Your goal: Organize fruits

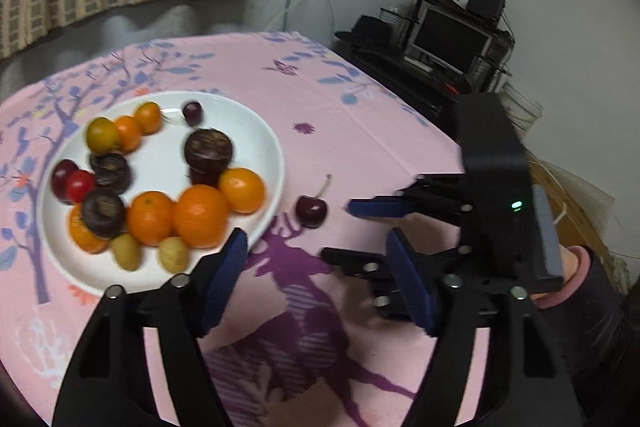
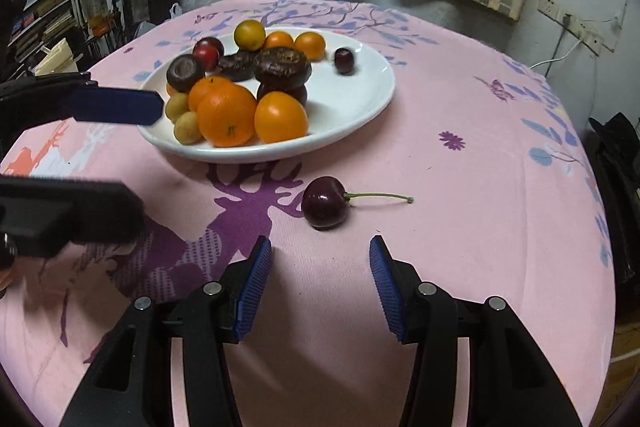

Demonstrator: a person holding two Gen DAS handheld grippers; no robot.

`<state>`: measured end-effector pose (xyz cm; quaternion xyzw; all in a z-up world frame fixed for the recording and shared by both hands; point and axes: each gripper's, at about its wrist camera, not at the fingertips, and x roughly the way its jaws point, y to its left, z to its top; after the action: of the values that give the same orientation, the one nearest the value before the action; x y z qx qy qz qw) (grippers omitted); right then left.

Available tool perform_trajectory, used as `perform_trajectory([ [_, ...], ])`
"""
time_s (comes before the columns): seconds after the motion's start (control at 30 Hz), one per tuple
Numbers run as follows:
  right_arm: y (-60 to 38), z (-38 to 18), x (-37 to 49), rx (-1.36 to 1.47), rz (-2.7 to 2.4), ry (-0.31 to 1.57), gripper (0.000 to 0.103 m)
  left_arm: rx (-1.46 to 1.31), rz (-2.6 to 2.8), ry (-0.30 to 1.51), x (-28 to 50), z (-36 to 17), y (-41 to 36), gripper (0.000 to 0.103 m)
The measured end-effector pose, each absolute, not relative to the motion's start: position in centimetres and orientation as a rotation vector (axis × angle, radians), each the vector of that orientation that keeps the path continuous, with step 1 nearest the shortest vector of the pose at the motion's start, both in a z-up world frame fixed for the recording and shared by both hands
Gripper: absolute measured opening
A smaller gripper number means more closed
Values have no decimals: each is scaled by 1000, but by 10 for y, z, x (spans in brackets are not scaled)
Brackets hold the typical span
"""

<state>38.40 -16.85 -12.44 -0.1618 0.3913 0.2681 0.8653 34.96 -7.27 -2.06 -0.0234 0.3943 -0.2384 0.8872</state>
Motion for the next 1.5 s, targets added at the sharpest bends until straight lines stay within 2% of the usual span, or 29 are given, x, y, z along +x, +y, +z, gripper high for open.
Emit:
perform_trajectory([
  [0.03, -167, -127, 385, -343, 565, 823, 51, -52, -515, 840, 355, -23, -78, 59],
  [0.1, -167, -129, 391, -338, 578, 817, 51, -55, -549, 871, 365, -28, -89, 58],
  [0.2, -170, -130, 394, -322, 612, 807, 51, -53, -587, 906, 379, -37, -103, 48],
  [0.47, -180, -128, 412, -295, 678, 824, 48, -78, -533, 979, 412, -61, -114, 48],
  [0.53, -177, -128, 414, -311, 705, 823, 47, -68, -526, 979, 417, -62, -117, 44],
  [0.57, -175, -127, 415, -319, 717, 816, 46, -62, -525, 977, 419, -62, -118, 44],
  [0.73, -167, -129, 416, -388, 717, 798, 30, -66, -508, 1000, 423, -62, -119, 45],
  [0.83, -165, -127, 411, -410, 723, 773, 27, -98, -490, 1017, 422, -62, -114, 47],
  [1.1, -158, -121, 389, -484, 715, 694, 27, -106, -512, 1011, 408, -60, -107, 49],
  [1.5, -155, -121, 371, -484, 801, 706, 27, -281, -652, 1084, 401, -79, -82, 58],
])
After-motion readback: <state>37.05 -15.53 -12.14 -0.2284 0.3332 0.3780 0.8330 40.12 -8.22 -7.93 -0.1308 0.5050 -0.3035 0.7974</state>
